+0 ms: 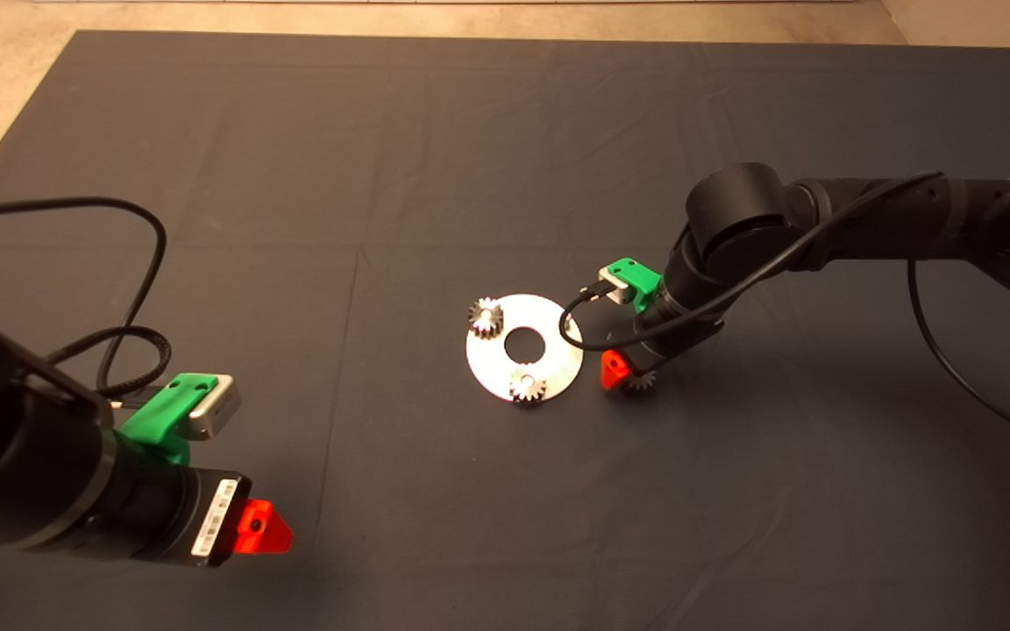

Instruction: Install three planetary gears onto the carrier pins

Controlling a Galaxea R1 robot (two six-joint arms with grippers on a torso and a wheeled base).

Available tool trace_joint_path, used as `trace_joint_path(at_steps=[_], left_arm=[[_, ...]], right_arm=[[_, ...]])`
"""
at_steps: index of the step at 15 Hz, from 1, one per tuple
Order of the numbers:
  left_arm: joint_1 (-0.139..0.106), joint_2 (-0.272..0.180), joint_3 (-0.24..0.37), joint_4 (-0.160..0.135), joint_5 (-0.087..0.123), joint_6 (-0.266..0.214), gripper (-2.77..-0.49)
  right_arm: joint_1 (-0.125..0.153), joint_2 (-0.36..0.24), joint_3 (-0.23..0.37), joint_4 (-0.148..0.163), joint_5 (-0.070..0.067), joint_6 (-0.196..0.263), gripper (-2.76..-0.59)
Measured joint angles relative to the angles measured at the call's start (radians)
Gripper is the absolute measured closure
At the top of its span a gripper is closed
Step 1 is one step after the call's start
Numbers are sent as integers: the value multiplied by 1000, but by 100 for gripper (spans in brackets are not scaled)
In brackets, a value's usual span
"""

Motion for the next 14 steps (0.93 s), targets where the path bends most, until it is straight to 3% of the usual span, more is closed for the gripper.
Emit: trace_joint_path(at_steps=[4,7,8,14], left_arm=[[0,-13,0,0,0,19,-277],[0,-81,0,0,1,55,-277],[0,-92,0,0,1,63,-277],[-6,-94,1,-1,0,73,-277]], right_arm=[[0,1,0,-5,0,-4,-245],[-1,2,0,-6,0,-4,-239],[-2,3,-1,-6,-1,-4,-227],[-5,27,-1,-7,-1,-4,-210]])
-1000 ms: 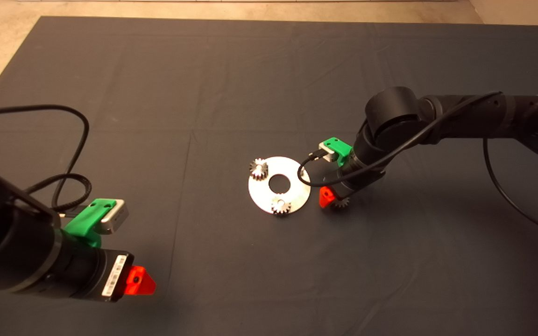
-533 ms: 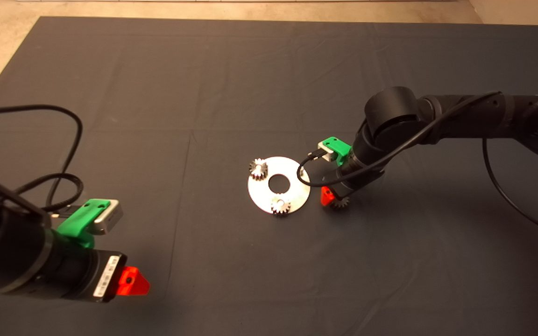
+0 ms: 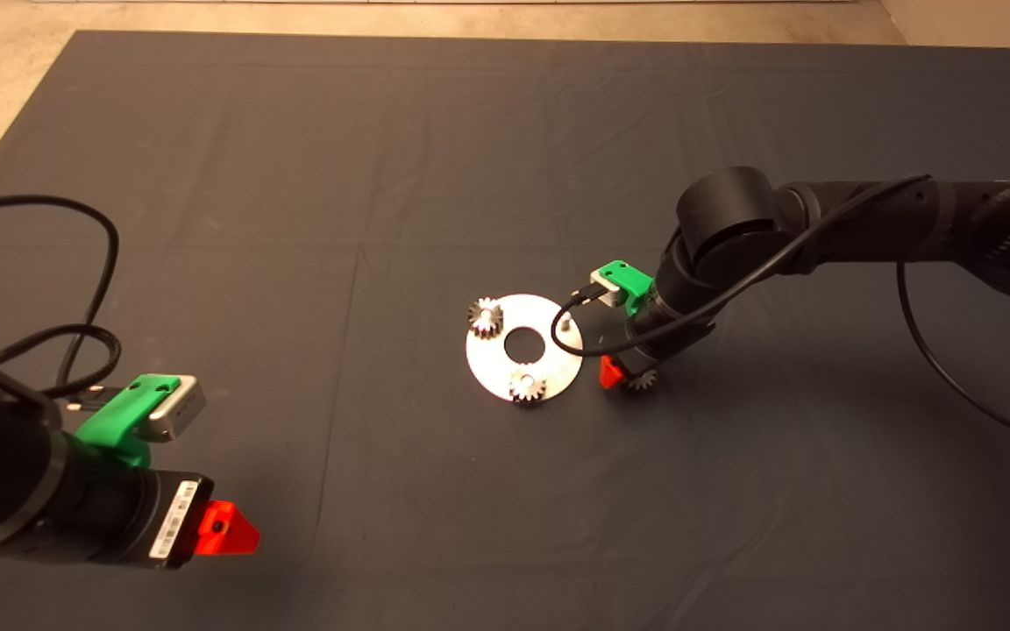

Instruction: Install three planetary gears onto the carrier pins

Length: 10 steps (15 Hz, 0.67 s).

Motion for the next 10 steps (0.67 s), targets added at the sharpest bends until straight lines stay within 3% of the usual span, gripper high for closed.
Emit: trace_joint_path(at_steps=[4,6,10], left_arm=[[0,0,1,0,0,0,-277],[0,0,1,0,0,0,-277],[-6,0,1,0,0,0,-277]], right_arm=[[-5,22,0,-1,-2,0,-194],[-10,27,-1,-3,-8,0,-194],[-13,36,-1,-4,-6,0,-194]])
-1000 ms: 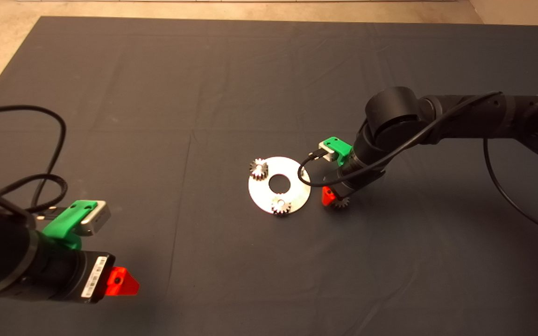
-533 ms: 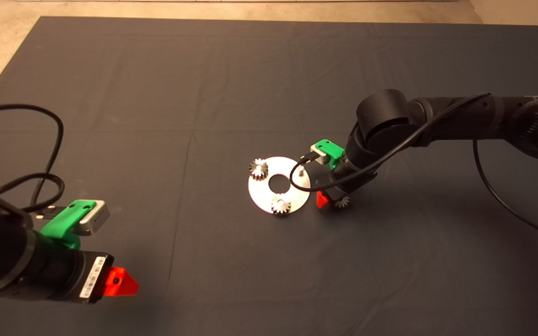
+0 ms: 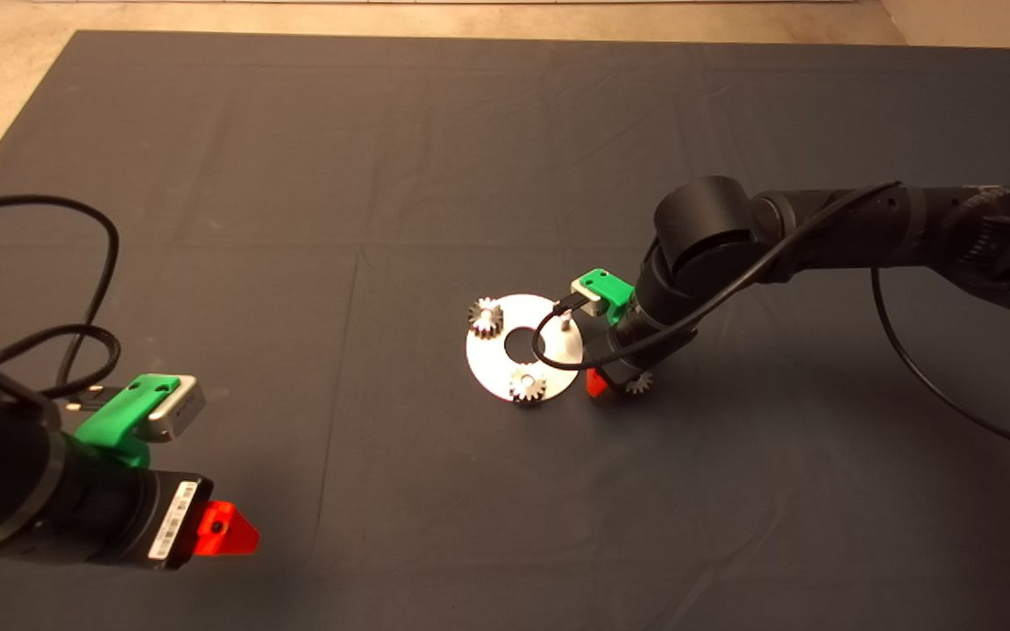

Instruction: Install three planetary gears onto the carrier pins

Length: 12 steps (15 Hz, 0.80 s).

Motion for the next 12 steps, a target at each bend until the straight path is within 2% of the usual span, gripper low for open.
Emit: trace_joint_path(at_steps=[5,7,12], left_arm=[[0,0,1,0,0,0,-277],[0,0,1,0,0,0,-277],[0,0,2,0,0,1,-277]], right_arm=[[-8,0,-4,0,-1,1,-194],[-8,-1,-9,0,-2,1,-182],[-8,-3,-10,0,0,2,-181]])
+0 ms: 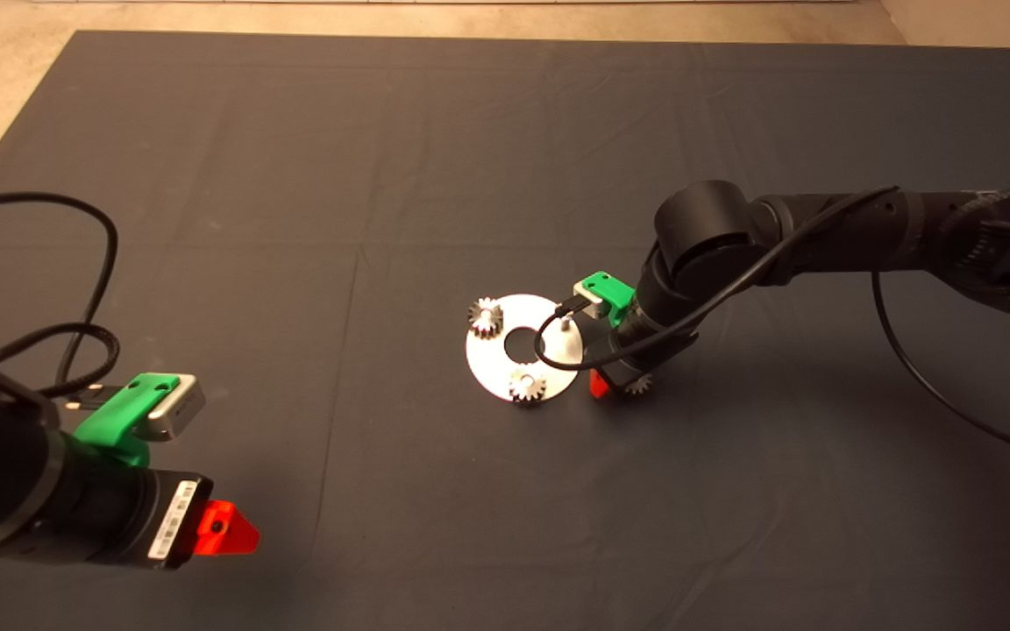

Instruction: Install three planetary gears onto the carrier pins

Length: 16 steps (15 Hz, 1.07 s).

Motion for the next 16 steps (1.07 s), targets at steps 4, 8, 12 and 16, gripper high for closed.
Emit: trace_joint_path(at_steps=[4,8,12,16], left_arm=[[0,-7,4,-1,0,2,-277],[0,-7,4,-1,0,2,-277],[0,-7,4,-1,0,2,-277],[0,-7,4,-1,0,2,-277]], right_arm=[[0,-20,-1,0,6,2,-181],[0,-33,-1,0,4,3,-170],[0,-34,8,0,6,3,-163],[0,-36,20,0,6,3,-152]])
